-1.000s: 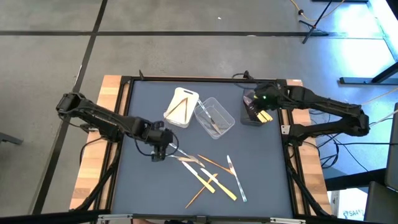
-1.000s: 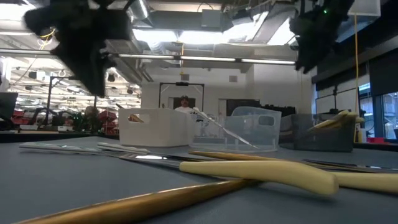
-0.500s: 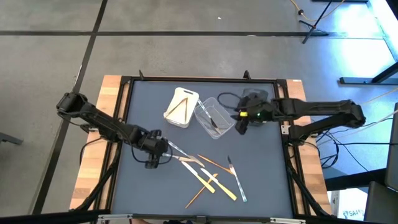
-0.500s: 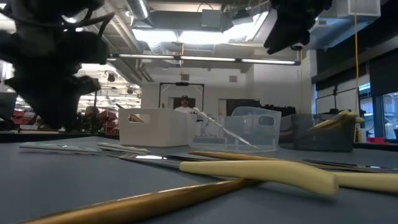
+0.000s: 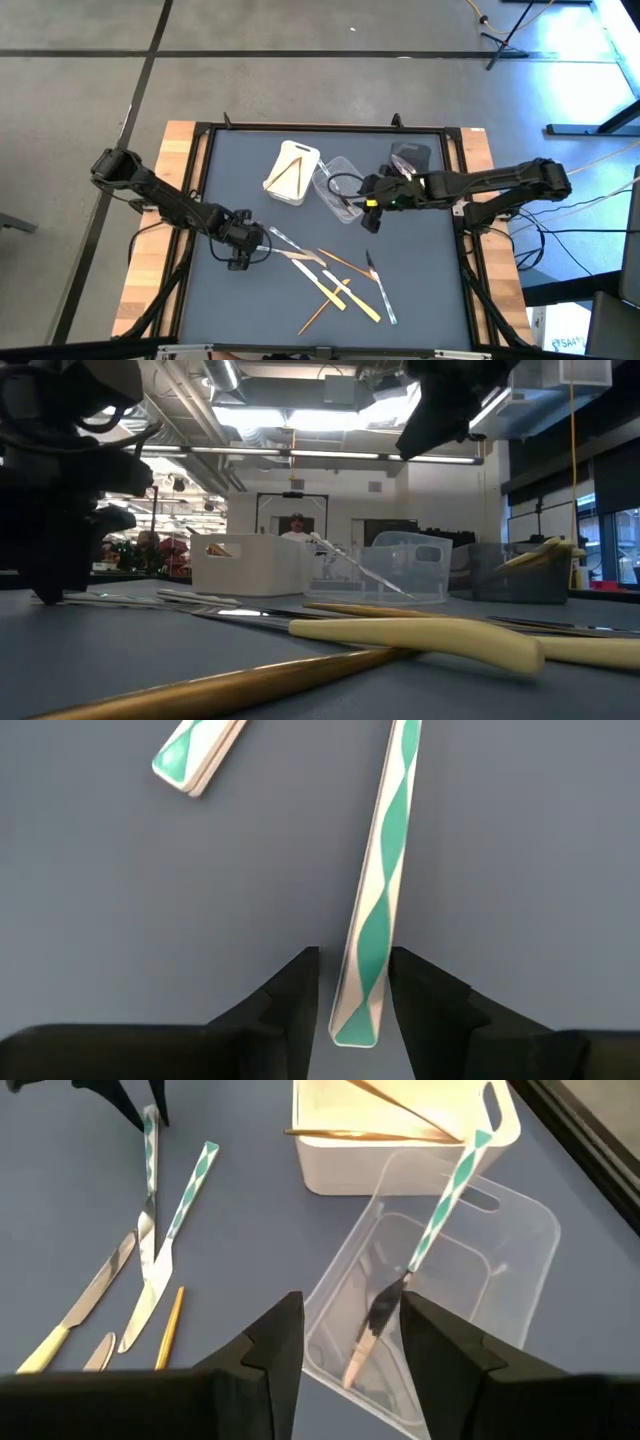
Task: Sort silverware by color (type)
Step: Put the green knife into the transparent bin
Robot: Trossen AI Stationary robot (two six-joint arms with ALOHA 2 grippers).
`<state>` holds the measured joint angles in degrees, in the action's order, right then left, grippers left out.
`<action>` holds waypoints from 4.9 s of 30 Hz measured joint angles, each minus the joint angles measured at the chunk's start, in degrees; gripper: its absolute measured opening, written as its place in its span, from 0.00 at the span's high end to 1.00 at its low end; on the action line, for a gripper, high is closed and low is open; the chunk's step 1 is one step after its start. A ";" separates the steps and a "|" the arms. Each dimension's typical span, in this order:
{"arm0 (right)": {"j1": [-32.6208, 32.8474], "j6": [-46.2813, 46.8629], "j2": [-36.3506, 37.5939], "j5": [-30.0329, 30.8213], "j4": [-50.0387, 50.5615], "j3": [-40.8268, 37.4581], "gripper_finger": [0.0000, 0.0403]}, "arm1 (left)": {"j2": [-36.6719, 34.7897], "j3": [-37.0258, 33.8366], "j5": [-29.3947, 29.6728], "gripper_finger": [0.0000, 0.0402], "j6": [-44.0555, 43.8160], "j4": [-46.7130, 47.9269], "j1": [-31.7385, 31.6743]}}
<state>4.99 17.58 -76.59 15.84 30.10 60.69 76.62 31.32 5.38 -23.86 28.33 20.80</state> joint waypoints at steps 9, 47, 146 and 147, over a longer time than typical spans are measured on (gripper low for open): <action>-0.02 -0.04 -3.15 -0.02 -1.34 0.00 0.62 | -0.23 -1.91 0.07 0.70 -2.94 -2.07 0.00; -0.13 -1.63 -2.91 -0.07 -1.60 0.00 0.62 | -0.16 -1.29 2.50 0.88 -2.54 -0.85 -0.02; -0.13 -6.45 10.75 -3.45 0.90 0.02 0.62 | 23.51 38.11 30.02 0.89 104.04 -6.70 -30.27; -0.13 -6.52 10.75 -3.44 0.90 0.02 0.62 | 23.86 38.11 29.50 0.89 104.05 -6.63 -30.29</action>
<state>4.86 11.06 -65.84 12.40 31.00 60.71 100.47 69.43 34.88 80.19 21.70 -9.50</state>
